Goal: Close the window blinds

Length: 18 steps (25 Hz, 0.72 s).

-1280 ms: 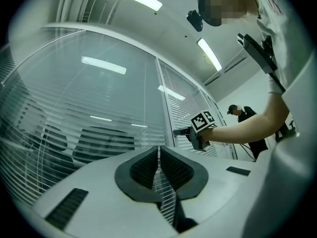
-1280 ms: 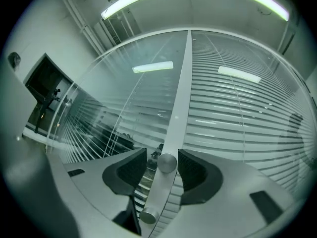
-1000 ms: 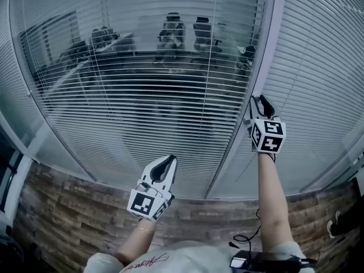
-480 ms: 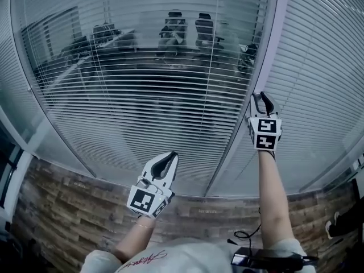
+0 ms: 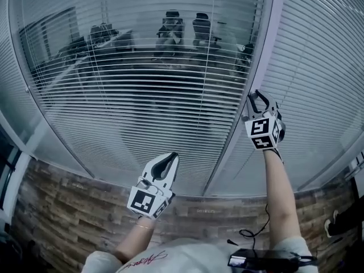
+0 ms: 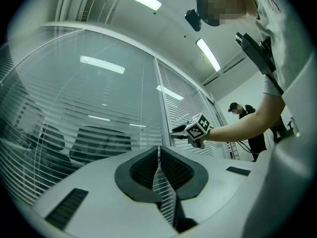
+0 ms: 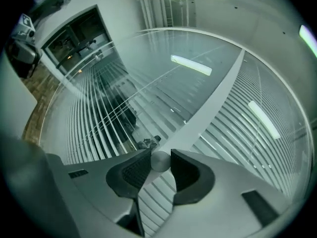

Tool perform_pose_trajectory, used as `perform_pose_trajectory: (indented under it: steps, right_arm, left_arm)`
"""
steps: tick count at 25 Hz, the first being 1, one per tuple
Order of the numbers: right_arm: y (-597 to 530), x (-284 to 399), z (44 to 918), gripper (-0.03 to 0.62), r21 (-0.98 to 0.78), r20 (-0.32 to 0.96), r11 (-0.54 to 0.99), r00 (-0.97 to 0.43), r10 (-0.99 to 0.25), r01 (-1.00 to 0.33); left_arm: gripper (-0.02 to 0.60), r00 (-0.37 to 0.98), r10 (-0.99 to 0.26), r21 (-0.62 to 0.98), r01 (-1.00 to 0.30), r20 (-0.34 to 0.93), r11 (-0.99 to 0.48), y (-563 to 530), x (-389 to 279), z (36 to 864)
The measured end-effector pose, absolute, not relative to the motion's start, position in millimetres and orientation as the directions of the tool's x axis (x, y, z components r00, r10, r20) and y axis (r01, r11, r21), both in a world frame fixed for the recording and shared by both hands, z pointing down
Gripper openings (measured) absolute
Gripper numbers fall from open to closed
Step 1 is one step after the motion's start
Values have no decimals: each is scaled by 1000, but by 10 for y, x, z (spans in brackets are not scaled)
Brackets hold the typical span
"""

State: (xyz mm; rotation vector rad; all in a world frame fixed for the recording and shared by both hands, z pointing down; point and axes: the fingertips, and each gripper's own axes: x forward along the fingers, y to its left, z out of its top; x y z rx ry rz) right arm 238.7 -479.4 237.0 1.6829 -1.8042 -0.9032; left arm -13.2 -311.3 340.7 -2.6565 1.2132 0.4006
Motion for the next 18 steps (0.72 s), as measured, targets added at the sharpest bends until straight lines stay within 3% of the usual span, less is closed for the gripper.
perform_pose_trajectory:
  steps: [5,12,18]
  right_arm:
    - [-4799,2382,2388,123,822,-55,10,-97,-994,-570]
    - [-4810,2350,2470,123,936,-36,-10,-67,-997,-351]
    - [-4838,2351,2541,123,950,-36,-17,-56,-998,-312]
  left_arm:
    - [28,631,-705,-63,-758,-324,-650,-3091,-92,3399]
    - [28,626,-708,-62,-762,-328,-645,-3069,-121,3422]
    - [28,625,-708,-68,-763,-330,-642,-3069,-114,3464]
